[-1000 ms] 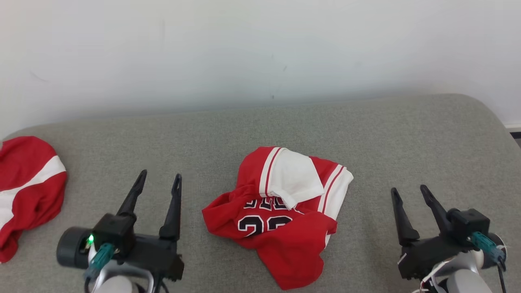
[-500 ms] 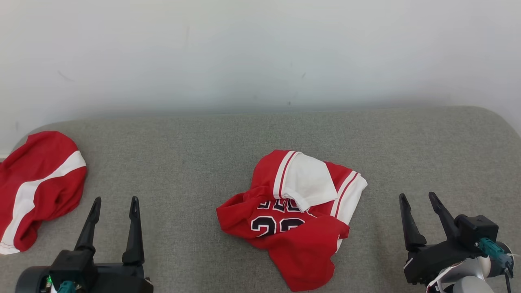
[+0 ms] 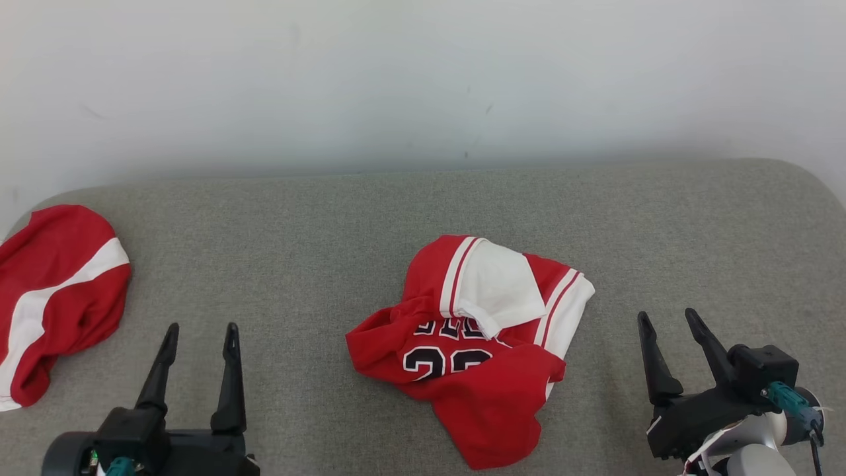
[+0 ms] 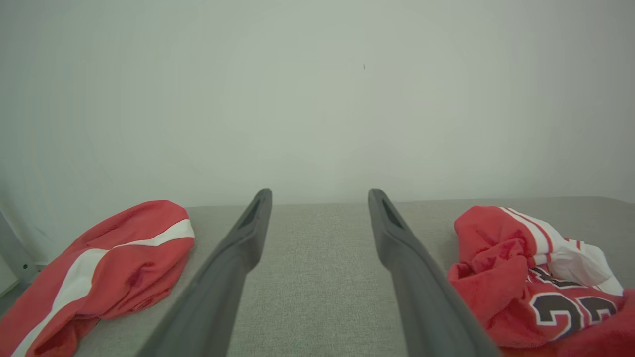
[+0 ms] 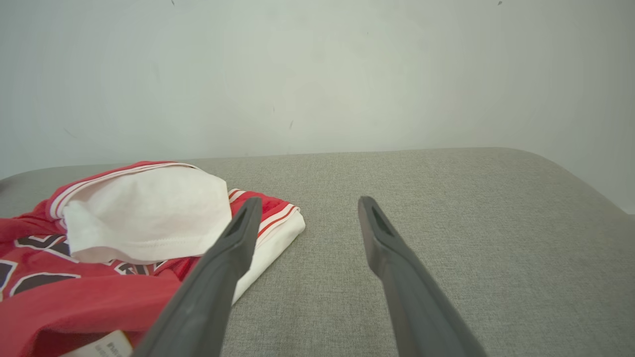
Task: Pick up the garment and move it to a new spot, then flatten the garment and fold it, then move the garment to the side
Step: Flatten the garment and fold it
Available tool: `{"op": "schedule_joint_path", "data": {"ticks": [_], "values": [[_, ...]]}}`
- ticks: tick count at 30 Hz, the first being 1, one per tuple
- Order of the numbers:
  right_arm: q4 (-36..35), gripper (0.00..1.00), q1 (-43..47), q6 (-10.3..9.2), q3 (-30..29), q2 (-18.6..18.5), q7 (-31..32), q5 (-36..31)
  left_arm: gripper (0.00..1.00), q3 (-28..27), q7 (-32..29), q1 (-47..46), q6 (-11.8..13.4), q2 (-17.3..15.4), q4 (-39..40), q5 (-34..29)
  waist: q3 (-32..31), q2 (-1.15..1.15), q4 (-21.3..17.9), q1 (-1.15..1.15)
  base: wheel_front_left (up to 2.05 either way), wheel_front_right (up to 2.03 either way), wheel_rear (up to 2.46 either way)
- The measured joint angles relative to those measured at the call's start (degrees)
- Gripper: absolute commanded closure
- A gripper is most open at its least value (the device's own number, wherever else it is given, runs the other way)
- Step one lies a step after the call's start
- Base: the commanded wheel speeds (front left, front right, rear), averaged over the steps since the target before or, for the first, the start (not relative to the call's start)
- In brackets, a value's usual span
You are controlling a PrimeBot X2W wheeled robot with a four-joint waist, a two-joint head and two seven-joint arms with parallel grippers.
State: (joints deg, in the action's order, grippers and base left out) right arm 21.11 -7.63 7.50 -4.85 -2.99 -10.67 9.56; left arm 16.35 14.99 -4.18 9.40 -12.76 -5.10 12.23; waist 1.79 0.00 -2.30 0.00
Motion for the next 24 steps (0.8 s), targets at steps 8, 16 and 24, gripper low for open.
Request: {"op": "schedule_joint_path", "data": {"ticks": [8,16,24], "values": [[0.44,0.0,-1.24,0.0,0.71,0.07,-0.44,0.26,0.0,5.12,0.0,-3.55,-8.62,1.97,-5.16,0.05,0.85,0.0,-1.57,0.0,0.0,0.0,0.0],[1.38,0.0,-2.47,0.0,1.4,0.12,-1.21,0.8,0.0,10.38,-1.35,-9.95,-14.05,3.21,-11.87,-0.1,1.79,0.0,-4.39,0.0,0.0,0.0,0.0],[2.19,0.0,-3.91,0.0,1.8,0.15,-2.07,1.51,0.0,19.57,-3.96,-18.91,-16.37,2.36,-20.46,-4.86,3.02,0.0,-8.71,0.0,0.0,0.0,0.0]]}}
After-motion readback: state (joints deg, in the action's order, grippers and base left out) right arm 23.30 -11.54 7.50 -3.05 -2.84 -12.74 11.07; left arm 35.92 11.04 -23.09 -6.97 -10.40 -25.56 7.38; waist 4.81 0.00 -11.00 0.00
